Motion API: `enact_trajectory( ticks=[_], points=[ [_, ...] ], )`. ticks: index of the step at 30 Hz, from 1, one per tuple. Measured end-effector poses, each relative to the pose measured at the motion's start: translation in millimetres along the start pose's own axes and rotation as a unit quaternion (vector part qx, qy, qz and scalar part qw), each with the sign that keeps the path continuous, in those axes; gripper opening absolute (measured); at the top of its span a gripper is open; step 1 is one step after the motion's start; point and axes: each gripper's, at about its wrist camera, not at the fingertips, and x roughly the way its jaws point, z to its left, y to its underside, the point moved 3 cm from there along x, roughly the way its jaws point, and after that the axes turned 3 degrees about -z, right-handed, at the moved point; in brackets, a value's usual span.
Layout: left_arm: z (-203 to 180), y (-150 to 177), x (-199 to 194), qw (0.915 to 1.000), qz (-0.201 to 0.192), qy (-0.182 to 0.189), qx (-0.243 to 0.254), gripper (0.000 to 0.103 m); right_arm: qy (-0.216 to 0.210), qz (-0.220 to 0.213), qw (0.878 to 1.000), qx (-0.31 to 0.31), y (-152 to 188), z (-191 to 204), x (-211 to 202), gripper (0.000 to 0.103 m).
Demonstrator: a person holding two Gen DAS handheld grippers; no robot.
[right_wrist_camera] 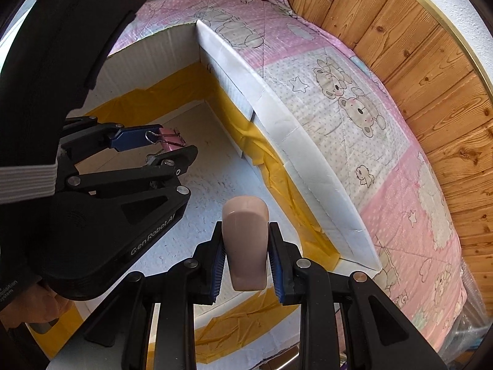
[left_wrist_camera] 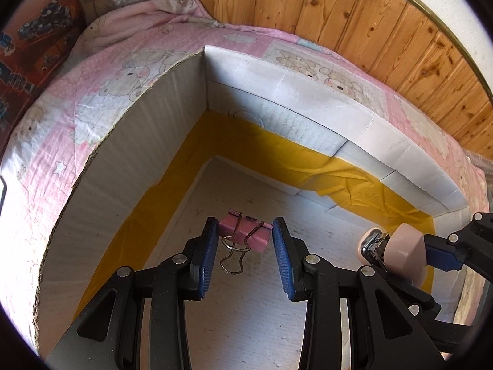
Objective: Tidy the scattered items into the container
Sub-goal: 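Lower the binder clip and pink case down into the white box, then open the right tool dropping the pink case while the left tool releases the clip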
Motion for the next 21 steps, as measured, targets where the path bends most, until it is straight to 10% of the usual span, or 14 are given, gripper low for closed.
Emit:
enact_trajectory(
  ticks=[21],
  points=[
    [-3,-1,16,0.9993,0.016,-0.012,0.032,0.038,-0.028,0.039,0.999,0.022,-1,-3,17,0.028]
  ],
)
